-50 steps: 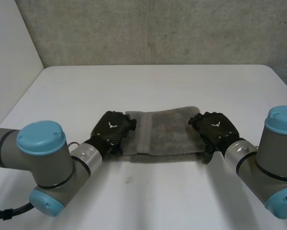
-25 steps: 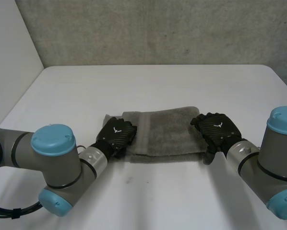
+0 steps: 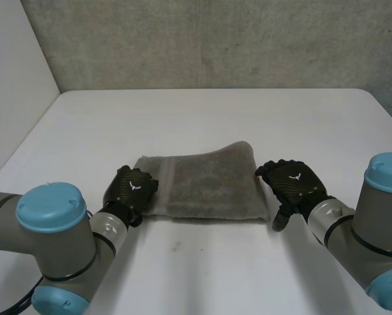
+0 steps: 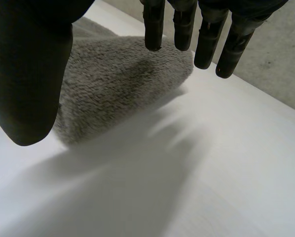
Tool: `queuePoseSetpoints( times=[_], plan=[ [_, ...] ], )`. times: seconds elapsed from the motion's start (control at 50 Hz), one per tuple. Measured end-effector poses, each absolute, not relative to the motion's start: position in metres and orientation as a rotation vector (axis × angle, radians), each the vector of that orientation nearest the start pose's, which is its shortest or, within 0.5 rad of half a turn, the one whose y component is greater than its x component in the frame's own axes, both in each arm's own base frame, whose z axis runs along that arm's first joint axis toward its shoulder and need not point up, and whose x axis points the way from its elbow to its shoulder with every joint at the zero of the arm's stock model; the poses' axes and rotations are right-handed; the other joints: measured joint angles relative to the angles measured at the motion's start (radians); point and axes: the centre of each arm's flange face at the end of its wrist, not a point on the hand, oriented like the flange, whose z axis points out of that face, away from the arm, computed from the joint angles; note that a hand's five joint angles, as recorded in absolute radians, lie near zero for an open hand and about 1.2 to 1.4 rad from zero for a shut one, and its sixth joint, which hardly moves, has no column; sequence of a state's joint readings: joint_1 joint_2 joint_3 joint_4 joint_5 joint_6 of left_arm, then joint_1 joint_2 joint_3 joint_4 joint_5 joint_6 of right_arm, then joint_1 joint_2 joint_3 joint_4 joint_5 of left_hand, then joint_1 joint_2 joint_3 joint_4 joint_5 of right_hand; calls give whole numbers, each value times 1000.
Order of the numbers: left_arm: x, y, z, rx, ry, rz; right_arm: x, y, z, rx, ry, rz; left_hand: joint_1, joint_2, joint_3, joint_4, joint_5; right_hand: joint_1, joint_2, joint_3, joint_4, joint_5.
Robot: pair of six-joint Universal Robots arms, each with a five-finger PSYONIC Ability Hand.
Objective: Fold the towel.
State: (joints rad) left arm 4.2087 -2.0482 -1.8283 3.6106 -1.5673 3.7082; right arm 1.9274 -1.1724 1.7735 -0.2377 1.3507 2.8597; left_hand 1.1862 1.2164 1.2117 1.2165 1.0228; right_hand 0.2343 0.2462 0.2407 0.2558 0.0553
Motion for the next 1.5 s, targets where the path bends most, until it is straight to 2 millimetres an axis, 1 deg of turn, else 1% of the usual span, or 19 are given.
queuePoseSetpoints(
  times=[0.1, 0.14, 0.18, 0.36, 0.46, 0.56, 0.64, 0.76, 0.92, 0.98, 1.04, 1.08, 1.14, 1.18, 1.24, 1.36, 1.44, 1.48, 1.5],
  plan=[
    [-277, -229, 116, 1270, 2132, -1877, 259, -247, 142, -869, 2182, -1597, 0, 0, 1, 0, 0, 0, 0, 0, 0, 0],
    [-277, -229, 116, 1271, 2133, -1876, 261, -245, 141, -854, 2162, -1581, -44, -88, -68, -74, -39, 0, 0, 0, 0, 0],
    [-277, -228, 117, 1270, 2134, -1876, 264, -244, 140, -846, 2137, -1571, -203, -233, -221, -227, -208, 19, 11, 12, 8, 18],
    [-278, -222, 127, 1262, 2125, -1905, 271, -245, 128, -863, 2103, -1567, -498, -532, -526, -531, -514, 252, 242, 250, 236, 272],
    [-278, -215, 139, 1260, 2102, -1946, 271, -254, 119, -870, 2125, -1599, -580, -613, -609, -611, -596, 443, 428, 431, 412, 443],
    [-278, -212, 147, 1243, 2093, -1974, 267, -261, 115, -881, 2173, -1668, -613, -645, -641, -646, -629, 858, 843, 838, 827, 851],
    [-277, -211, 152, 1212, 2096, -1993, 259, -265, 121, -880, 2228, -1752, -656, -689, -683, -689, -674, 1025, 1058, 1081, 1074, 1088],
    [-274, -213, 159, 1176, 2093, -2013, 250, -261, 136, -906, 2253, -1829, -691, -723, -718, -723, -708, 1032, 1058, 1084, 1083, 1094],
    [-267, -217, 175, 1126, 2077, -2035, 251, -260, 158, -1189, 2194, -1966, -819, -853, -848, -853, -838, 1032, 1058, 1084, 1083, 1094],
    [-262, -222, 185, 1077, 2069, -2057, 278, -255, 176, -1362, 2035, -2062, -905, -936, -932, -935, -921, 1043, 1058, 1084, 1083, 1094],
    [-259, -225, 191, 1042, 2068, -2078, 302, -245, 184, -1438, 1919, -2087, -935, -969, -963, -966, -951, 1045, 1058, 1084, 1083, 1094],
    [-256, -229, 197, 998, 2072, -2106, 334, -228, 186, -1514, 1783, -2075, -954, -989, -982, -986, -968, 1046, 1058, 1084, 1083, 1094],
    [-251, -234, 206, 927, 2083, -2148, 369, -203, 180, -1609, 1643, -2016, -975, -1009, -1004, -1009, -984, 1046, 1058, 1084, 1083, 1094],
    [-249, -235, 209, 898, 2088, -2164, 381, -193, 176, -1653, 1589, -1986, -980, -1015, -1008, -1013, -986, 1047, 1058, 1083, 1083, 1094],
    [-242, -240, 217, 817, 2104, -2207, 413, -159, 156, -1809, 1421, -1869, -985, -1020, -1014, -1019, -989, 1053, 1069, 1084, 1083, 1094],
    [-236, -245, 224, 738, 2124, -2244, 430, -136, 129, -1977, 1288, -1740, -989, -1022, -1016, -1021, -992, 1050, 1053, 1061, 1053, 1073],
    [-235, -248, 226, 717, 2127, -2256, 430, -137, 127, -1996, 1323, -1725, -989, -1022, -1016, -1021, -992, 509, 509, 516, 502, 531],
    [-236, -249, 229, 711, 2118, -2271, 427, -142, 137, -1936, 1398, -1750, -989, -1022, -1016, -1021, -992, 116, 128, 134, 122, 134],
    [-236, -250, 230, 710, 2115, -2275, 426, -144, 141, -1913, 1419, -1757, -989, -1022, -1016, -1021, -992, 79, 83, 79, 68, 78]
  ],
)
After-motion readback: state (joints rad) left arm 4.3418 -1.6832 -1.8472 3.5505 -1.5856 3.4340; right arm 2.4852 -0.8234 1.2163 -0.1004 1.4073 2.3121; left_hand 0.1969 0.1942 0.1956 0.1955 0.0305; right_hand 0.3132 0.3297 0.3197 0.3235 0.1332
